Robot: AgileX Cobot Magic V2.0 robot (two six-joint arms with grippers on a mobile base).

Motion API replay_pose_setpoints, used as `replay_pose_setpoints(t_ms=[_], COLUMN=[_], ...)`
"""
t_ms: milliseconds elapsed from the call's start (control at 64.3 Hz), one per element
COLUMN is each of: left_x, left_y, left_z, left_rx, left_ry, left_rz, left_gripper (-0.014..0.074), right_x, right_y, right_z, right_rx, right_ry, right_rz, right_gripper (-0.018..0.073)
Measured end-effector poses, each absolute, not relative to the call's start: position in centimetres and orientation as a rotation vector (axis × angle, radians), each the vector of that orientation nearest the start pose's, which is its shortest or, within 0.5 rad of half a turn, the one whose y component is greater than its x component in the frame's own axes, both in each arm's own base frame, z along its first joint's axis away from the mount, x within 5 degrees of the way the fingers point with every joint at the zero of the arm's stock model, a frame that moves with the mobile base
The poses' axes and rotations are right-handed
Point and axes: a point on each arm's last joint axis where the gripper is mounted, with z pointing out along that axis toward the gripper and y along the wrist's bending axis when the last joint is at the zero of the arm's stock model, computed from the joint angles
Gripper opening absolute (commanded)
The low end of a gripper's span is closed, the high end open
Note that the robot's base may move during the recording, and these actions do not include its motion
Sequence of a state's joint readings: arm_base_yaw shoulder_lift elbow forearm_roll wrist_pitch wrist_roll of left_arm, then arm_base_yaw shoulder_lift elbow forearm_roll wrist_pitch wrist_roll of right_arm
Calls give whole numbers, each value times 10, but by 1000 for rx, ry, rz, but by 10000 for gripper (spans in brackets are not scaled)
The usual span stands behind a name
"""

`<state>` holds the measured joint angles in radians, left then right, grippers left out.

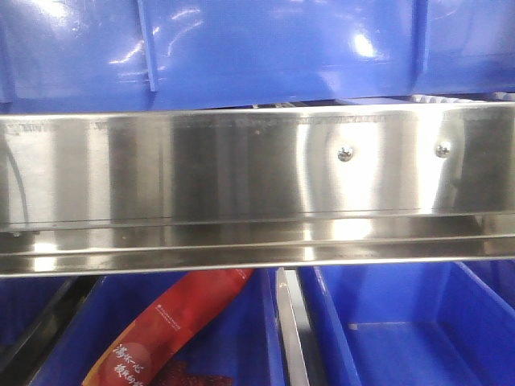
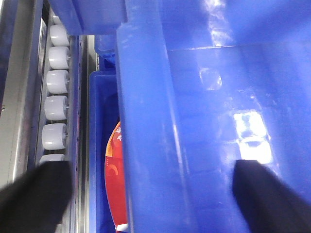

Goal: Move blue bin to conveyor side
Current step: 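Lift the blue bin with both grippers and pull it off the shelf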

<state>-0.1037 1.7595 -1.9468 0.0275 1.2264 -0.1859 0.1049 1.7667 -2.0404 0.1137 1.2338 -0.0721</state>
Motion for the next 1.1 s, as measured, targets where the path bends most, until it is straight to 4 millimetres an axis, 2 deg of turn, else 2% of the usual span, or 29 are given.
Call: replay_pose_setpoints(t_ms=[31,47,78,109,140,218,560,777,1104], left_x=[377,377,377,377,377,377,374,357,312], left_y=[-37,-37,-37,-37,-38,-38,-38,-36,-31], left_z=[408,408,408,408,408,409,412,426,469], left_rx=[-102,-102,-100,-101,-103,-103,-103,-103,-100], left_ry=[2522,2522,2522,2523,2523,2521,2517,2516,2405], left_rz=[-80,-80,-80,-89,-98,-92,-93,-87,-95], left_gripper=[227,171,112,11,-51,13,-9,-9,-9], right_x=[375,375,375,375,375,375,370,348,298], right_y=[49,49,49,49,49,49,49,47,43], right_z=[432,432,432,432,432,432,436,453,497], right_rx=[-218,-218,-215,-215,-215,-215,-216,-223,-224], right_ry=[2432,2432,2434,2434,2434,2434,2429,2423,2299], right_rz=[162,159,159,161,162,162,162,167,188], right_gripper=[-15,-50,-102,-92,-77,-79,-80,-80,-80])
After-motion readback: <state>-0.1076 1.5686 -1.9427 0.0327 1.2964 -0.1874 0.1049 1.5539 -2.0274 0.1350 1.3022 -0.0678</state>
